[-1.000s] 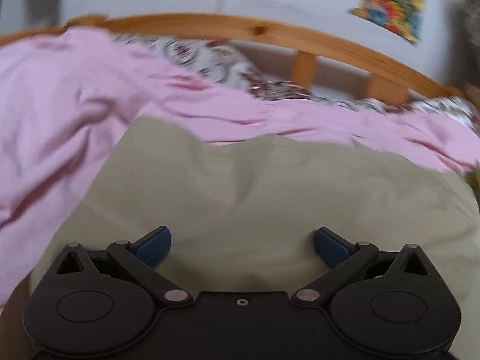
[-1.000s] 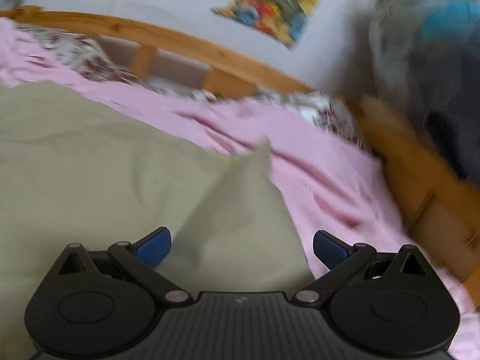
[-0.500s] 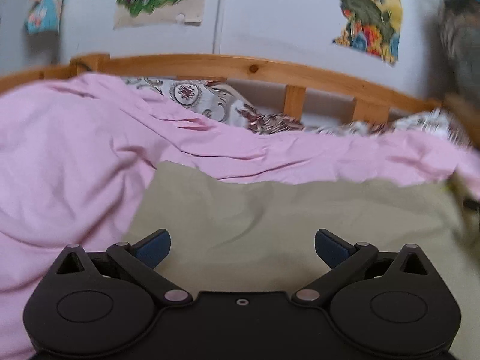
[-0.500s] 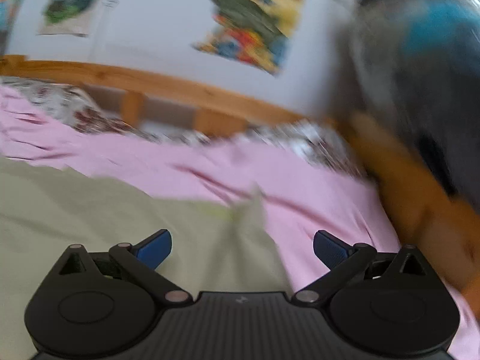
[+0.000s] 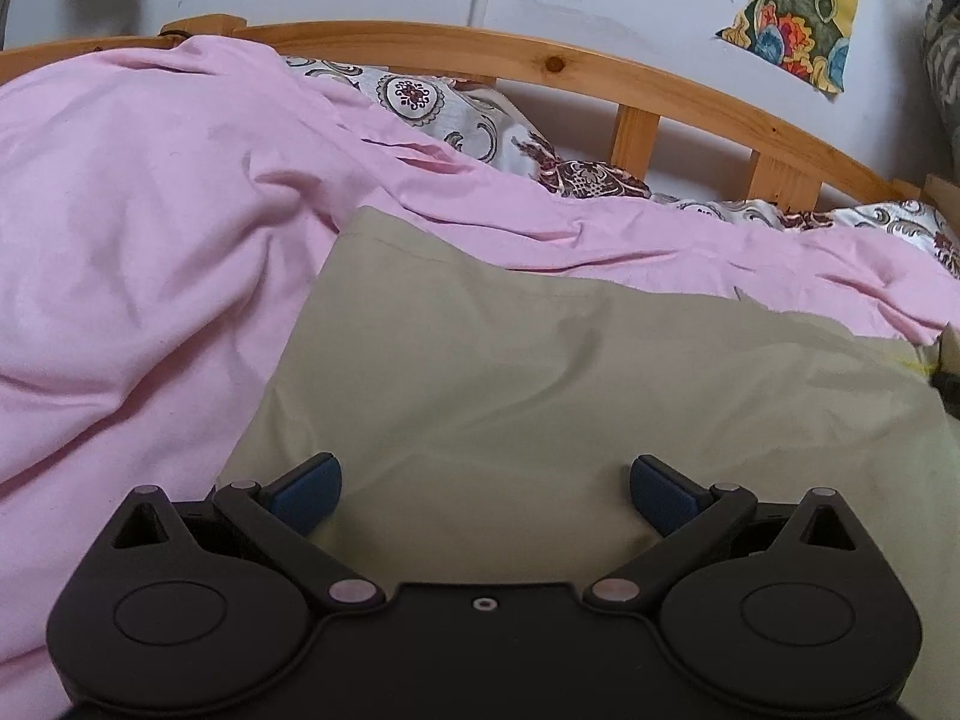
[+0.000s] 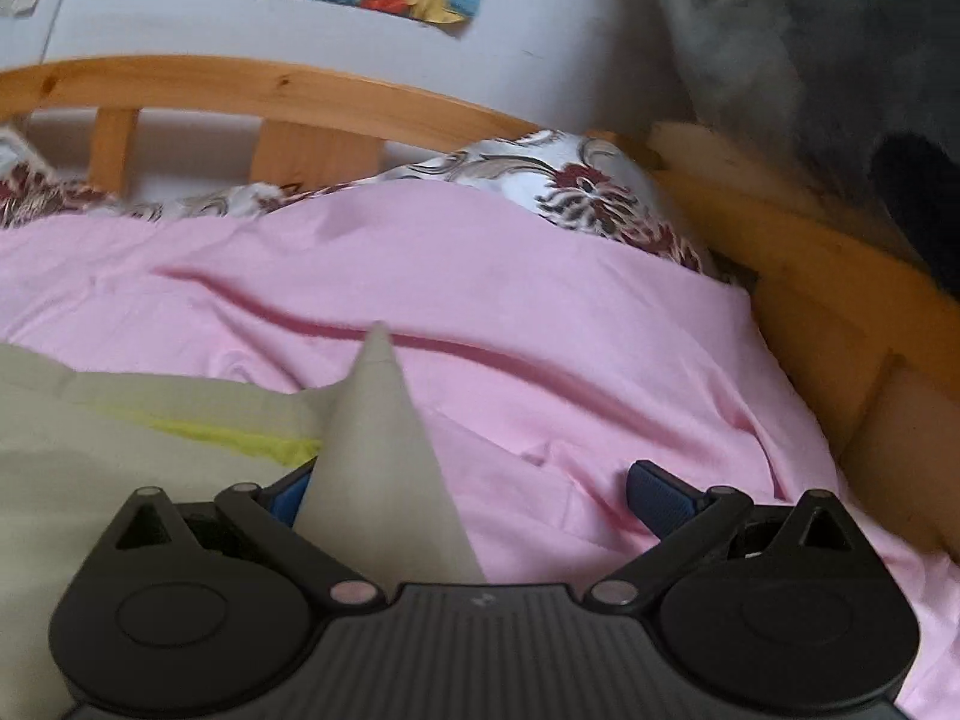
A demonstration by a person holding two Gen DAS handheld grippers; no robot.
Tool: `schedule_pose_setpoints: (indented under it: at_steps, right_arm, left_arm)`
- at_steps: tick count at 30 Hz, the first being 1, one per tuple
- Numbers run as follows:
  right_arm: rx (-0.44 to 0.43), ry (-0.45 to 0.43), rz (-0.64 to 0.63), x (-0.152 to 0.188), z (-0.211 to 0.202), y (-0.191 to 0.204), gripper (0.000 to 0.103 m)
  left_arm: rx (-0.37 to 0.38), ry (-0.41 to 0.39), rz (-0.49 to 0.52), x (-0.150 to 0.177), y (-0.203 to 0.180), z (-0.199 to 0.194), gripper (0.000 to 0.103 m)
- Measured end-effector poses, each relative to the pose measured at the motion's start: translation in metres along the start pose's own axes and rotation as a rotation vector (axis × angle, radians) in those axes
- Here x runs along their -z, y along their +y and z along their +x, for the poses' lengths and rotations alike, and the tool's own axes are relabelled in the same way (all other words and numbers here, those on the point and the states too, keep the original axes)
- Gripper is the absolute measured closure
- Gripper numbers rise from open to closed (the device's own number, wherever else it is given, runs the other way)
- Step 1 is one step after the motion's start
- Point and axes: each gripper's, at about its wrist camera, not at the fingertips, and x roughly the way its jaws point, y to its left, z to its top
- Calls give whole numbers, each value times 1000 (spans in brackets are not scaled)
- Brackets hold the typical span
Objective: Fold large clothes
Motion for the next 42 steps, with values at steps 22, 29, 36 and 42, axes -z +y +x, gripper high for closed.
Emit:
schedule_pose_setpoints:
  at_steps: [22,29,36,42]
  right_arm:
    - [-370,-47,-132,41,-117,106,0]
    - [-377,-36,-115,42,-115,105,0]
    - [-373,-45,-115,43,-117,105,0]
    - [-376,-26,-131,38,-115,106,0]
  left_arm:
    - [-8,2,7,1,-1,2,1]
    - [6,2,7,1,3,4,1]
    - [18,-2,8,3,4,2,1]
    - [18,-6,14,4,5,2,1]
